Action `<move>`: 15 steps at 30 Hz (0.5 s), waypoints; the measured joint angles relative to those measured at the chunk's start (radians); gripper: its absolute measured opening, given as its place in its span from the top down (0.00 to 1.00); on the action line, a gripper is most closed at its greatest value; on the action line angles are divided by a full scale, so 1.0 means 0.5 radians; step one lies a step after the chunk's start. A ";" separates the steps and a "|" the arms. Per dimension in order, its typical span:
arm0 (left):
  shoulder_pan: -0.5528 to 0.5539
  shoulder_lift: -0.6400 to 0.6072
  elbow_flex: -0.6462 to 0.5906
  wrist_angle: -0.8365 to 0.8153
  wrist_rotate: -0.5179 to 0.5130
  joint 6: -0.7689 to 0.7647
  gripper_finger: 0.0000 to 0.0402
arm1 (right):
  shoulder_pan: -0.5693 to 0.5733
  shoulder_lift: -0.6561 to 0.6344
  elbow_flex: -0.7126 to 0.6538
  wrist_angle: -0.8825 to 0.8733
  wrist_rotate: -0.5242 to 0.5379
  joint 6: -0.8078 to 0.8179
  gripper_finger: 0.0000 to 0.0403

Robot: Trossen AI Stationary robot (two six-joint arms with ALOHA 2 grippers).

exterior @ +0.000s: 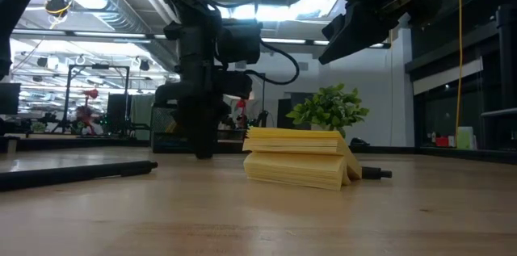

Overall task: Pick and place office supplies into organizer
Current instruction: Put the binder clip into the desk organizer

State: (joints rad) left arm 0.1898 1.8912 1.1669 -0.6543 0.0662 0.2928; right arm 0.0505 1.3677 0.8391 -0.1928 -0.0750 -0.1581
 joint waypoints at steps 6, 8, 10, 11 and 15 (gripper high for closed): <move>-0.007 -0.014 -0.064 0.036 -0.035 -0.029 0.63 | 0.000 -0.001 0.000 0.000 0.000 0.000 0.98; -0.018 -0.014 -0.075 0.036 -0.055 -0.035 0.63 | 0.000 -0.001 0.000 0.000 0.000 0.000 0.98; -0.034 -0.014 -0.077 0.034 -0.060 -0.036 0.63 | 0.000 -0.001 0.000 0.000 0.000 0.000 0.98; -0.044 -0.014 -0.077 0.032 -0.069 -0.036 0.63 | 0.001 0.000 0.000 0.000 0.000 0.000 0.98; -0.075 -0.012 -0.076 0.009 -0.120 -0.045 0.63 | 0.000 -0.001 0.000 0.001 0.000 0.000 0.98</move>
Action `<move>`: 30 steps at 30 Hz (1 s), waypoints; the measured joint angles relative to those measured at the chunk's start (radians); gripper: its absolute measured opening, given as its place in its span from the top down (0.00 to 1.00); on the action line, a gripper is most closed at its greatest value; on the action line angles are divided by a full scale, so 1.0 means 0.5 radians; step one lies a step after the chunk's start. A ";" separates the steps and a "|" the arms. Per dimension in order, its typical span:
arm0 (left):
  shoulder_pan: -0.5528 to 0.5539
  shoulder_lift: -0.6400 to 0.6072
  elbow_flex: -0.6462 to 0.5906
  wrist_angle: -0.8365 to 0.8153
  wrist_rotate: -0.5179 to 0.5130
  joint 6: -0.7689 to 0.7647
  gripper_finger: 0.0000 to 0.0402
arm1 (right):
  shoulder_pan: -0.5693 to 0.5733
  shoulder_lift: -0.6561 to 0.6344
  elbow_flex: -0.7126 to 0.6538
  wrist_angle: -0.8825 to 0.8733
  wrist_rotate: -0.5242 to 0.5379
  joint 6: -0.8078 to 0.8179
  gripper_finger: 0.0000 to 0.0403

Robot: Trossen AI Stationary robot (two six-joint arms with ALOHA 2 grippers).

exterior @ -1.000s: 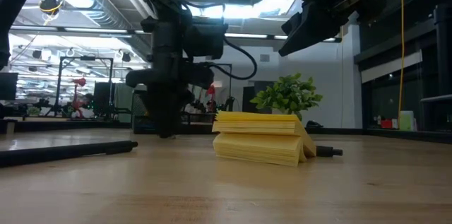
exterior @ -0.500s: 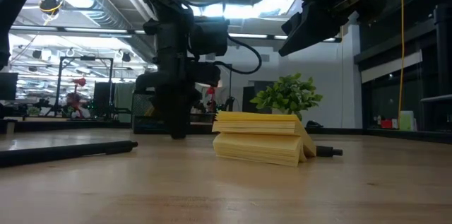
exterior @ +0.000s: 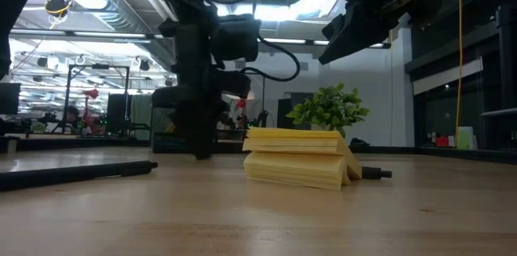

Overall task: Pick and place office supplies into organizer
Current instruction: Put the binder clip into the desk organizer

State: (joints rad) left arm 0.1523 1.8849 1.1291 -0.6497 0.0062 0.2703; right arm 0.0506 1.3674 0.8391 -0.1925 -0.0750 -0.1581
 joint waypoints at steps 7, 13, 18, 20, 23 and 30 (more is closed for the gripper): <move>0.005 0.002 -0.001 -0.104 -0.029 -0.076 0.62 | 0.000 0.000 0.000 0.000 0.000 0.000 0.98; 0.000 0.003 -0.009 -0.073 -0.016 0.008 0.62 | 0.000 0.001 0.000 0.000 0.000 0.000 0.98; 0.002 0.004 -0.012 -0.054 0.022 0.024 0.62 | 0.000 0.000 0.000 0.000 0.000 0.000 0.98; 0.002 0.004 -0.012 -0.044 0.033 0.034 0.62 | 0.001 0.000 0.000 0.000 0.000 0.000 0.98; 0.002 0.004 -0.012 -0.041 0.051 0.041 0.62 | 0.001 0.000 0.000 0.000 0.000 0.000 0.98; 0.005 0.003 -0.012 -0.013 0.087 0.048 0.62 | 0.001 0.000 0.000 0.001 0.000 0.000 0.98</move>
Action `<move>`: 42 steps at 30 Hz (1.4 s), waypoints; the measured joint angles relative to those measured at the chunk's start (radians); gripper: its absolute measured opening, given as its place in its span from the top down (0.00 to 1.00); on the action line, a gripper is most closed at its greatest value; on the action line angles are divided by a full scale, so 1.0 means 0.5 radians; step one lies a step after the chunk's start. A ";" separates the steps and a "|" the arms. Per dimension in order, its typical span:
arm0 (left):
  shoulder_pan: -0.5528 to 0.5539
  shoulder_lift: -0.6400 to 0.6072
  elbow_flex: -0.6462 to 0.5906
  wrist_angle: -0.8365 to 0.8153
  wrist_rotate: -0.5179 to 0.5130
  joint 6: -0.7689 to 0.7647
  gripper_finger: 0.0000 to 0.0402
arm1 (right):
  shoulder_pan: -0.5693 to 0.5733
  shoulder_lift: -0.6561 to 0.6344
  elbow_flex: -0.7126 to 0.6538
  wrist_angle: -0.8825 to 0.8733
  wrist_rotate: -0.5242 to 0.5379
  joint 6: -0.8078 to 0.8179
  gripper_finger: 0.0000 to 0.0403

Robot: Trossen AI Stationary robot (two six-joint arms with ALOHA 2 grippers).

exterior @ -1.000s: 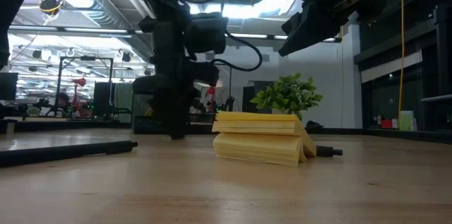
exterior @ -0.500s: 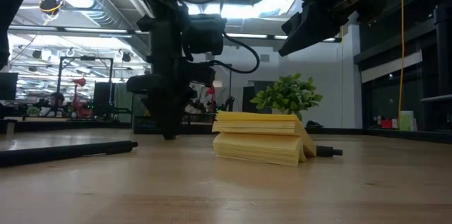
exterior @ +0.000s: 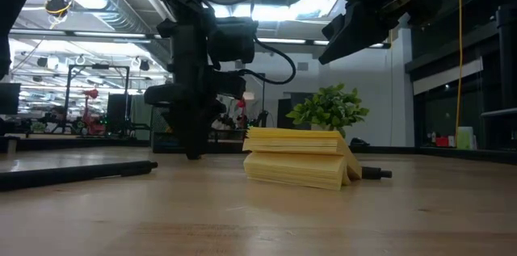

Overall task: Pick and place office supplies into organizer
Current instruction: Put the binder clip into the desk organizer

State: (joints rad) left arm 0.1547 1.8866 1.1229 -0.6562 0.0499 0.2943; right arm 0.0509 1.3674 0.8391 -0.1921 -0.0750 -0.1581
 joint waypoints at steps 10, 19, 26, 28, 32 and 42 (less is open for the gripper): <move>-0.005 0.000 -0.002 0.032 -0.024 0.000 0.62 | 0.000 0.000 0.000 -0.001 0.000 0.000 0.98; -0.008 -0.001 -0.005 0.061 -0.028 -0.002 0.62 | 0.000 0.000 0.000 0.000 0.000 0.000 0.98; -0.009 0.000 -0.007 0.092 -0.027 -0.008 0.62 | 0.000 0.000 0.000 0.000 0.000 0.000 0.98; -0.011 -0.001 -0.013 0.099 -0.027 -0.008 0.64 | 0.000 0.000 0.000 0.000 0.000 0.000 0.98; -0.011 -0.001 -0.013 0.108 -0.027 -0.017 0.67 | 0.000 0.000 0.000 0.000 0.000 0.000 0.98; -0.011 0.002 -0.009 0.061 -0.042 -0.026 0.73 | 0.000 0.000 0.001 0.001 0.000 0.000 0.98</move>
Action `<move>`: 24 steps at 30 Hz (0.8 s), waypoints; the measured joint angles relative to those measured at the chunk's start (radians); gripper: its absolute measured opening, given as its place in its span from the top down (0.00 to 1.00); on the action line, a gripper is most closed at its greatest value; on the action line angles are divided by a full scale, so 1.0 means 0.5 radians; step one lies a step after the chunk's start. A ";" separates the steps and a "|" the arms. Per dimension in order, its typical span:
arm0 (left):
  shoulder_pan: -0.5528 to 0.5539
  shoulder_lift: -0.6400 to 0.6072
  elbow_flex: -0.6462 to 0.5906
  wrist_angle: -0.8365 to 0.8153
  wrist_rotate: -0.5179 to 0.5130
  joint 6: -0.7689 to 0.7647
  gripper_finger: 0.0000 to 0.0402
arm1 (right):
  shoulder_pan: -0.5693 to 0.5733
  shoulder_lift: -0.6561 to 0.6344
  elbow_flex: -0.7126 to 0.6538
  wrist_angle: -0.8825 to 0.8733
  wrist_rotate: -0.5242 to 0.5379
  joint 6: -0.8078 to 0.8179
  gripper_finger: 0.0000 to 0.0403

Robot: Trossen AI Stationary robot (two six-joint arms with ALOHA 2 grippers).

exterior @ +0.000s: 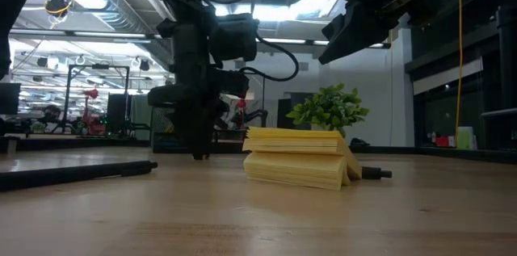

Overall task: Pick and place office supplies into organizer
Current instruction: Put the binder clip into the desk organizer

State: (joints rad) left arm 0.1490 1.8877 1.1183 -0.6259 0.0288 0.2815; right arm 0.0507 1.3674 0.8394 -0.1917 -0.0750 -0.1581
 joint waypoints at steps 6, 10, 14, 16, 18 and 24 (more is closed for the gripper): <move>0.000 0.000 0.000 -0.022 -0.005 -0.013 0.76 | 0.000 0.000 0.000 0.000 0.000 0.000 0.98; 0.000 0.000 0.000 -0.027 -0.009 -0.013 0.79 | 0.000 0.000 0.000 0.001 0.000 0.000 0.98; 0.001 0.000 0.000 -0.033 -0.014 -0.013 0.83 | 0.000 0.000 0.000 0.004 0.000 0.000 0.98; 0.006 0.000 0.000 -0.035 -0.014 -0.013 0.85 | 0.000 0.000 0.000 0.009 0.000 0.000 0.98; 0.006 -0.001 0.000 -0.037 -0.014 -0.010 0.86 | 0.000 0.000 0.000 0.018 0.000 0.000 0.98; 0.006 -0.056 -0.004 -0.047 -0.029 0.020 0.86 | 0.000 0.000 0.000 0.018 0.001 -0.002 0.98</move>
State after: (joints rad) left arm 0.1520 1.8600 1.1163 -0.6493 0.0141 0.2916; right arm 0.0507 1.3674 0.8394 -0.1829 -0.0746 -0.1589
